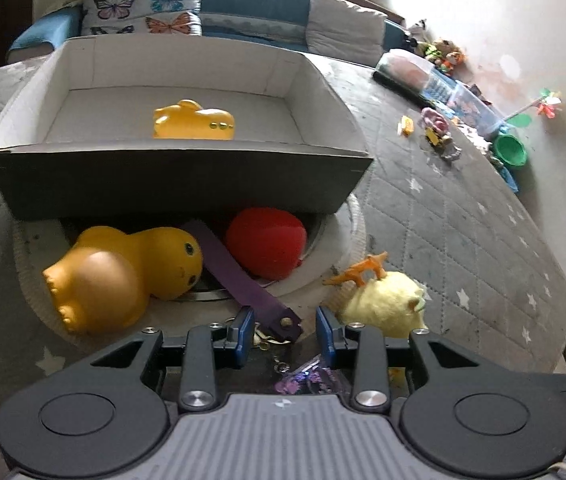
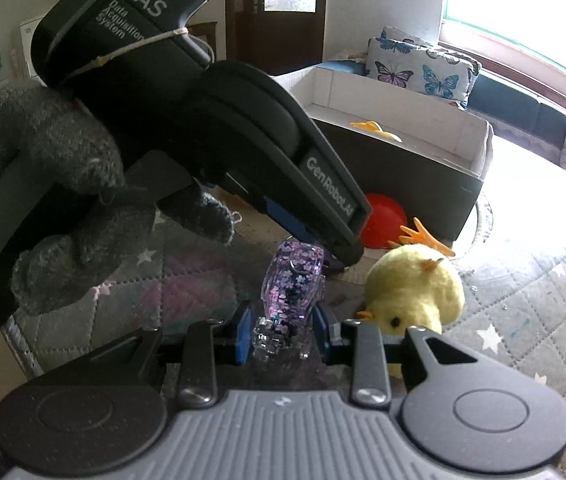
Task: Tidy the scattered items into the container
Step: 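Close the left tool on the purple keychain strap, then lift the purple keychain with the left tool toward the box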
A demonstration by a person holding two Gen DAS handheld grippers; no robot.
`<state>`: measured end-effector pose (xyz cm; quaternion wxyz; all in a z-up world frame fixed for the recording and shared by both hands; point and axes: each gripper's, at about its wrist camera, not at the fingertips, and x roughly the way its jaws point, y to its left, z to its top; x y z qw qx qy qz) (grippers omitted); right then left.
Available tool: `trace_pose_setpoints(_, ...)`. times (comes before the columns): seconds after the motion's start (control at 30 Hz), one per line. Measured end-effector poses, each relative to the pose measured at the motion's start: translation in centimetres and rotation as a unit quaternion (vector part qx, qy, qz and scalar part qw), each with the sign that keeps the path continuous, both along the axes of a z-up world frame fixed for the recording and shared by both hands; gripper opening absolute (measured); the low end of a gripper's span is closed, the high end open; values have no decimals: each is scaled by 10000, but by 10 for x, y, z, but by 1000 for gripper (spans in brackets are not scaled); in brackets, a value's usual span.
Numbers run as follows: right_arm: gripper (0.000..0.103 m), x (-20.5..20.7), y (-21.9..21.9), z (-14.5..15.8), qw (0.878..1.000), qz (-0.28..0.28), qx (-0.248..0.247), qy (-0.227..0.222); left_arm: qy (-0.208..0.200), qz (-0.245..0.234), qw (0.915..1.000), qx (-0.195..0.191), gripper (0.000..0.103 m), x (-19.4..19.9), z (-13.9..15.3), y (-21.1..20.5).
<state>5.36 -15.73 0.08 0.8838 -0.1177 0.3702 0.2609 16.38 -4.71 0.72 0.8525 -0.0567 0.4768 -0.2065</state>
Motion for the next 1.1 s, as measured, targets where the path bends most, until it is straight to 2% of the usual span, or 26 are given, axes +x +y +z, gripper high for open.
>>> trace_pose_setpoints(0.33,31,2,-3,-1,10000,51,5,-11,357,293,9989,117,36,17,-3,-8)
trace_pose_setpoints(0.47,31,4,-4,0,10000,49,17,10,328,308,9984,356,36,16,-2,-17)
trace_pose_setpoints(0.6,31,5,-6,0,10000,-6,80,53,323,366,9984,279,34,16,-3,-14)
trace_pose_setpoints(0.67,32,8,-7,-1,9998,-74,134,92,316,415,9984,205,31,15,-3,-11)
trace_pose_setpoints(0.73,32,10,-9,-1,9996,-138,187,132,320,494,9982,152,11,14,-4,-7)
trace_pose_setpoints(0.83,33,13,-11,-3,9993,-202,256,191,324,593,9977,15,3,14,-3,1)
trace_pose_setpoints(1.1,33,16,-10,-3,9984,-387,323,239,312,670,9971,-169,0,11,-4,8)
